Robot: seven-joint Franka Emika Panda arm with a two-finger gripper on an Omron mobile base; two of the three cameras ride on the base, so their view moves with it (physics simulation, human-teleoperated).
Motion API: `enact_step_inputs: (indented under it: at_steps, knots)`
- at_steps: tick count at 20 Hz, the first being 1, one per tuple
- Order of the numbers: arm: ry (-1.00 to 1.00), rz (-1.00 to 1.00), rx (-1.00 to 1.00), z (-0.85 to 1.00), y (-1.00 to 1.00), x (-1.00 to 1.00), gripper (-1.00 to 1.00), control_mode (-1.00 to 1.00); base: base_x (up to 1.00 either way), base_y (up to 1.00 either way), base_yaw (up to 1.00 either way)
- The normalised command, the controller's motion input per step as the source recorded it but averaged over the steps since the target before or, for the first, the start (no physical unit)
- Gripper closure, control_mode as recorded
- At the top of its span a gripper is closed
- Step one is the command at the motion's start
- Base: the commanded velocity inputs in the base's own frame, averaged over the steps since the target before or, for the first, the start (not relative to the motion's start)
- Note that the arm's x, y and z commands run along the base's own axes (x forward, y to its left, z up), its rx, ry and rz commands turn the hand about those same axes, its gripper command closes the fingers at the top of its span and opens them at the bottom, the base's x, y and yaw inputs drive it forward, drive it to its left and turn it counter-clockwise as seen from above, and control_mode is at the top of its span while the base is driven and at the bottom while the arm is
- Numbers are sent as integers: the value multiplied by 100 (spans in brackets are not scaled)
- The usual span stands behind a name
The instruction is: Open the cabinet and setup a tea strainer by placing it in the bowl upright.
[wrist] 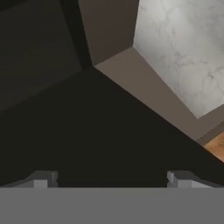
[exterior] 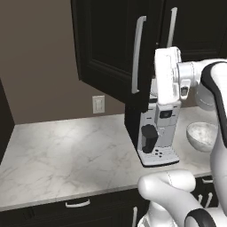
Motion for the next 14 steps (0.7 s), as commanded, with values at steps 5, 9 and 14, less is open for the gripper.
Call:
enact_step_inputs:
  at_steps: [5, 9, 14]
  knots:
    - [0, 9, -2, 0, 28, 19, -100, -100, 0, 0, 0]
    - [0, 14, 0, 0, 39, 6, -100, -100, 0, 0, 0]
    - [0, 19, -1, -2, 56, 0, -100, -100, 0, 0, 0]
